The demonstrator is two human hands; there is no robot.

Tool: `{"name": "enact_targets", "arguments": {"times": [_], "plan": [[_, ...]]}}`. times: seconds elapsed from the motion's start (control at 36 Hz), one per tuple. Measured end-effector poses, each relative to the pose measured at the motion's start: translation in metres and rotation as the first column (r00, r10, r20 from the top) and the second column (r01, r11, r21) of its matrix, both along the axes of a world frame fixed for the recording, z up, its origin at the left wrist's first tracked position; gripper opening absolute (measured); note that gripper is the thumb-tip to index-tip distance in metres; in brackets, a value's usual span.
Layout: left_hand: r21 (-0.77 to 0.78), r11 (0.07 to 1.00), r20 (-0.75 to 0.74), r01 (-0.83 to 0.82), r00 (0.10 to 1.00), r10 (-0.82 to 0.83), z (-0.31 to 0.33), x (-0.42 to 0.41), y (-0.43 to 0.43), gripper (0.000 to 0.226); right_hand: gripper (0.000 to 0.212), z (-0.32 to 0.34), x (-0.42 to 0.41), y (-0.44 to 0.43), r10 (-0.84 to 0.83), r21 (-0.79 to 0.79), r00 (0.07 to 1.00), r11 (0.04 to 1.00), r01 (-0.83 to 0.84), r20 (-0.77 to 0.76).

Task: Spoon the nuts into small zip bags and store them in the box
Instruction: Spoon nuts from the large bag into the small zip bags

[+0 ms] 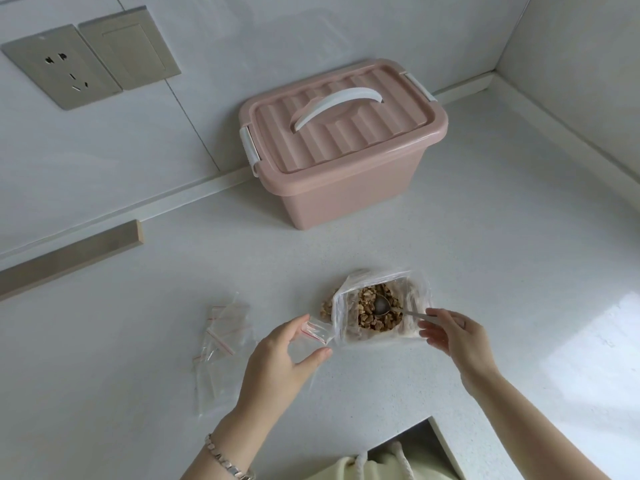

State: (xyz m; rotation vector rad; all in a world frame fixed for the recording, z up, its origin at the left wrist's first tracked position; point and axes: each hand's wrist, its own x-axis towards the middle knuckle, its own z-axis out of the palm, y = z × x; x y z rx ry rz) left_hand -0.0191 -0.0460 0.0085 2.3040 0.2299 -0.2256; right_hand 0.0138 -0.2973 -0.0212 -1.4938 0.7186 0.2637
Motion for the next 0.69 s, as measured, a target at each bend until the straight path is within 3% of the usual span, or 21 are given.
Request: {"name": "enact_targets", "arguments": {"times": [0.17, 0.25, 0.42, 0.69], "plan": [[-0.014, 1.000, 0.032, 0.005, 0.999, -0.004, 0.000, 0.008, -0.004, 0.050, 0.026, -0.008, -0.007, -0.015, -0.138, 0.285, 0.984, 0.945, 0.164, -0.109], [-0.030, 0.999, 0.029, 0.033, 0.999, -0.032, -0.001, 0.013, -0.008, 0.051, 0.029, -0.007, -0.011, -0.021, -0.152, 0.347, 0.981, 0.920, 0.184, -0.118], [-0.066, 0.992, 0.001, 0.110, 0.994, -0.110, -0.006, 0.021, -0.018, 0.054, 0.037, 0.008, -0.012, -0.032, -0.121, 0.284, 0.992, 0.951, 0.122, -0.023], [-0.086, 0.979, 0.016, 0.183, 0.983, -0.182, -0.013, 0.036, -0.032, 0.056, 0.039, 0.064, 0.013, -0.028, 0.090, 0.051, 0.986, 0.994, -0.098, 0.143]]}}
